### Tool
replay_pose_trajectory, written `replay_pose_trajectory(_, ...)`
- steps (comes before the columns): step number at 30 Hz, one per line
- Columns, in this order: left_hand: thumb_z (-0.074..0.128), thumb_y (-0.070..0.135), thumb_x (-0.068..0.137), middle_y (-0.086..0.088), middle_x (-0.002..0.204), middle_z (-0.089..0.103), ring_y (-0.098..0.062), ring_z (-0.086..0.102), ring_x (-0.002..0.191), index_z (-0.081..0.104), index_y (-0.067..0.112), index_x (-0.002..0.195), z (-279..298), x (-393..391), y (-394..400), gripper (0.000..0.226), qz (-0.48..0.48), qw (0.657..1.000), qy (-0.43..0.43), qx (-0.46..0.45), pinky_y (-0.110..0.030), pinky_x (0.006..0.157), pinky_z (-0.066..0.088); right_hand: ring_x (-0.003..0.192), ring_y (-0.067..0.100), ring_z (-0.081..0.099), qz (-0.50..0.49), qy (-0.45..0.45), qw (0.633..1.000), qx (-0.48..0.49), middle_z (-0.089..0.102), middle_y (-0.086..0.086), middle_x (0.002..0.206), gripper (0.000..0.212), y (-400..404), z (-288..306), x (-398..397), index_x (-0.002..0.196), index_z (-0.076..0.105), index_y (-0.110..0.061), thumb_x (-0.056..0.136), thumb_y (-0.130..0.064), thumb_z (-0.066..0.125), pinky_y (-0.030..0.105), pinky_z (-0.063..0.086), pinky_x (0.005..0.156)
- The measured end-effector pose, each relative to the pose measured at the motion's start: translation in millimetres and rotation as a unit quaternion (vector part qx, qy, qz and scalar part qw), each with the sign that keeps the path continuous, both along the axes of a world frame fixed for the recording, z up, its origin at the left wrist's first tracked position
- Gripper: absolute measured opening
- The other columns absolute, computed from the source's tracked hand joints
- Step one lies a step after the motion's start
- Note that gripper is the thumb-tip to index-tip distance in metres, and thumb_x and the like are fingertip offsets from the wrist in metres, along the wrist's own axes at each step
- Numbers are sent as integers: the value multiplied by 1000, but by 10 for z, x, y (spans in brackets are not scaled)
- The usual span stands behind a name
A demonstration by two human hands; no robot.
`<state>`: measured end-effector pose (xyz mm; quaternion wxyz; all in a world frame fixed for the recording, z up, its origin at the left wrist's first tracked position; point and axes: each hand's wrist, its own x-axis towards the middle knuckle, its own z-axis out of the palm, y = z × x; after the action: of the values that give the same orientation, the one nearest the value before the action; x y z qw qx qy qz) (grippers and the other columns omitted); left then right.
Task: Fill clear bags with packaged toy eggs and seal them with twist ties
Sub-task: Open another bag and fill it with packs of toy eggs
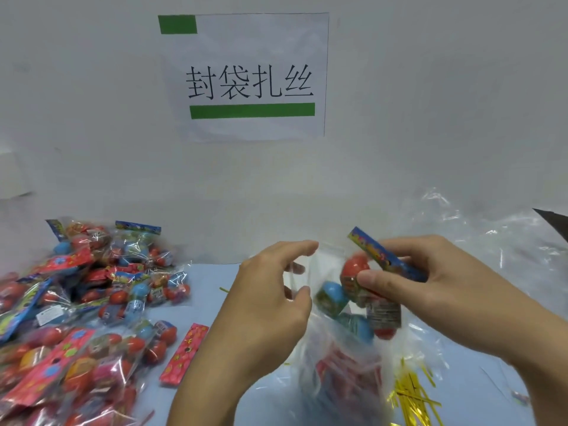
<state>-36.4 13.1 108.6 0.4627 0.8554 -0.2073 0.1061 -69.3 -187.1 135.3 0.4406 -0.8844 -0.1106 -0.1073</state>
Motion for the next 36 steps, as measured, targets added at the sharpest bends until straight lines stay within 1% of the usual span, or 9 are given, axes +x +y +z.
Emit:
replay_pose_trajectory(3,61,7,90,32,119,53,13,53,100,53,45,134,3,-21,-14,59,-34,999,-18,26,-8,79,45,46,12,48,-48,-21,999,-1,57,-5,53,35,83,15,27,82,74,-21,83,-54,63,29,43,50)
replay_pose_trajectory(5,59,4,89,34,127,50,12,48,111,49,43,139,1,-19,-15,64,-48,998,-25,35,-12,86,46,40,7,53,-95,-26,994,52,59,-7,49,32,141,18,60,75,74,-17,85,-47,68,19,44,42)
replay_pose_trajectory(13,54,-1,88,37,126,49,2,55,98,52,49,135,18,-22,40,69,-65,998,-23,9,-15,80,49,47,16,70,-164,21,968,190,72,1,58,20,349,-70,144,82,73,-12,87,-32,74,21,51,41)
replay_pose_trajectory(16,54,-5,88,35,124,54,1,59,95,59,49,129,48,-38,26,68,-84,996,-26,-34,-15,76,52,47,15,68,-184,40,978,94,70,0,57,19,403,-118,147,77,70,-19,84,-36,72,35,61,52)
replay_pose_trajectory(20,54,-3,91,25,119,63,2,63,90,63,49,121,67,-32,16,61,-67,992,-25,-105,-23,76,58,63,23,68,-223,52,970,-75,70,5,68,30,415,-212,161,76,69,-12,85,-41,67,37,57,62)
replay_pose_trajectory(23,62,9,92,22,110,65,10,59,99,63,43,120,40,13,8,44,-9,992,-36,-119,-19,79,58,54,24,69,-220,29,974,42,71,7,65,28,392,-243,154,76,70,-12,90,-34,62,38,60,57)
replay_pose_trajectory(27,68,8,90,15,88,74,1,68,84,71,33,94,33,51,-10,25,25,987,-38,-153,-22,68,58,55,14,73,-120,121,964,203,74,-6,62,15,474,-341,88,94,68,-21,94,-35,63,23,57,55)
replay_pose_trajectory(30,66,-1,87,11,78,76,-5,71,77,73,27,86,48,19,-69,30,2,987,-41,-155,-31,67,59,64,9,74,-111,138,974,143,76,-7,70,18,502,-445,103,102,62,-27,92,-43,64,30,59,71)
replay_pose_trajectory(36,65,-5,85,12,78,76,-5,73,78,76,24,84,25,-35,-141,32,-3,982,-57,-178,-29,68,60,72,12,69,-185,26,982,0,73,-5,77,22,567,-505,134,86,61,-29,86,-50,67,30,56,65)
